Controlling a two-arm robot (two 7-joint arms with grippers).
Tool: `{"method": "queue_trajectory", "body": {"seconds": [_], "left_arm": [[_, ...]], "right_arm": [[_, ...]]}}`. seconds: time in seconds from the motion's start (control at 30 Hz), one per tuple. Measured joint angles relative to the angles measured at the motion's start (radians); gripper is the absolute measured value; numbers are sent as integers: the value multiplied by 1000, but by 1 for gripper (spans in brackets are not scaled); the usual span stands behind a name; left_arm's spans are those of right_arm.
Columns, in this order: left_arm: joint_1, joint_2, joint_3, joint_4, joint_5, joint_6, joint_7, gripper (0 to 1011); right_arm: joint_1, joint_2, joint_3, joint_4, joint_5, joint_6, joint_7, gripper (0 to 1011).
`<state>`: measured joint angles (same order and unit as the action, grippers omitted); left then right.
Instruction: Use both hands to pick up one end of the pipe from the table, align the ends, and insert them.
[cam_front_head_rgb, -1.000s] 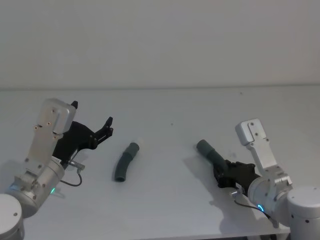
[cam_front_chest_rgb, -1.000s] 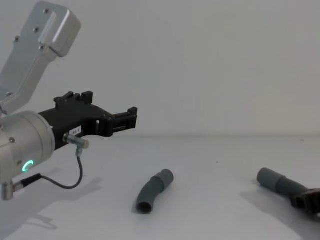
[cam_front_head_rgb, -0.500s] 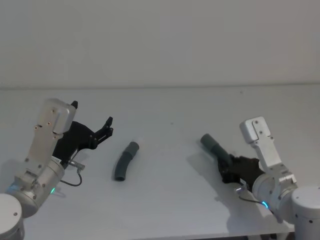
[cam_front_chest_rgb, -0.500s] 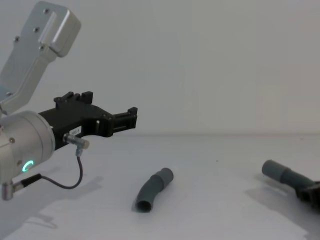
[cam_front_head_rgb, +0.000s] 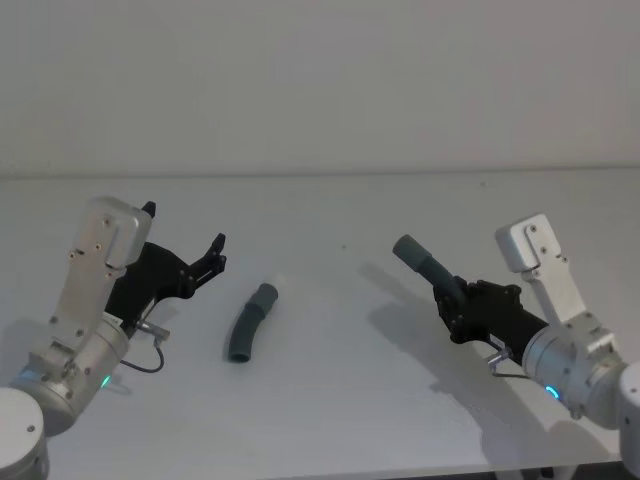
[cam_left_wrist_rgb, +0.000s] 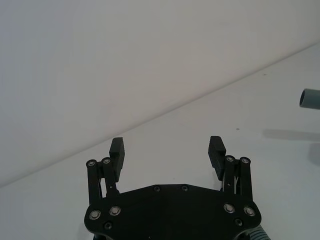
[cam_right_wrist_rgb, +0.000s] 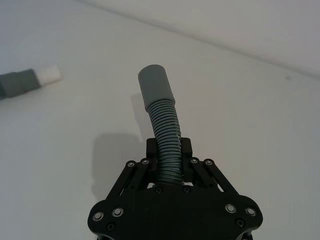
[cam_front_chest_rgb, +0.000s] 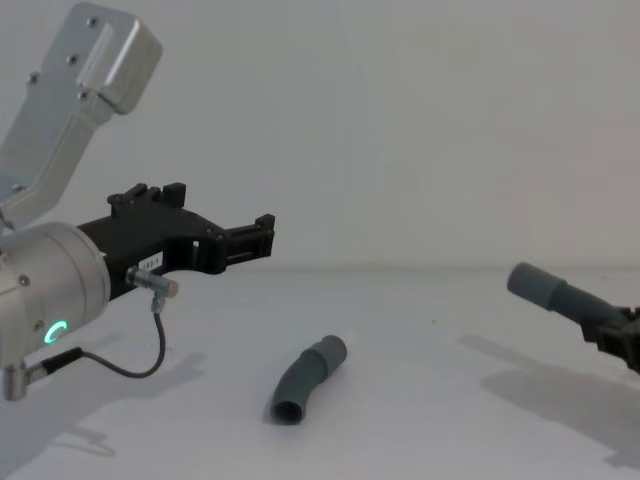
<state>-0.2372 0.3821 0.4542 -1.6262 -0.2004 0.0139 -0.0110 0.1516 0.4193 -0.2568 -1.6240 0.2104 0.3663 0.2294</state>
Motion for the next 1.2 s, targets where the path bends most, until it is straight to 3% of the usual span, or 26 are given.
{"method": "queue_trajectory", "body": {"seconds": [0.63, 1.2], "left_arm": [[0, 0, 0, 0, 0, 0, 0, 1001], [0, 0, 0, 0, 0, 0, 0, 1001]], "right_arm": [[56, 125, -28, 79, 32, -239, 271, 239], [170, 213, -98, 226, 41, -473, 548, 235]]}}
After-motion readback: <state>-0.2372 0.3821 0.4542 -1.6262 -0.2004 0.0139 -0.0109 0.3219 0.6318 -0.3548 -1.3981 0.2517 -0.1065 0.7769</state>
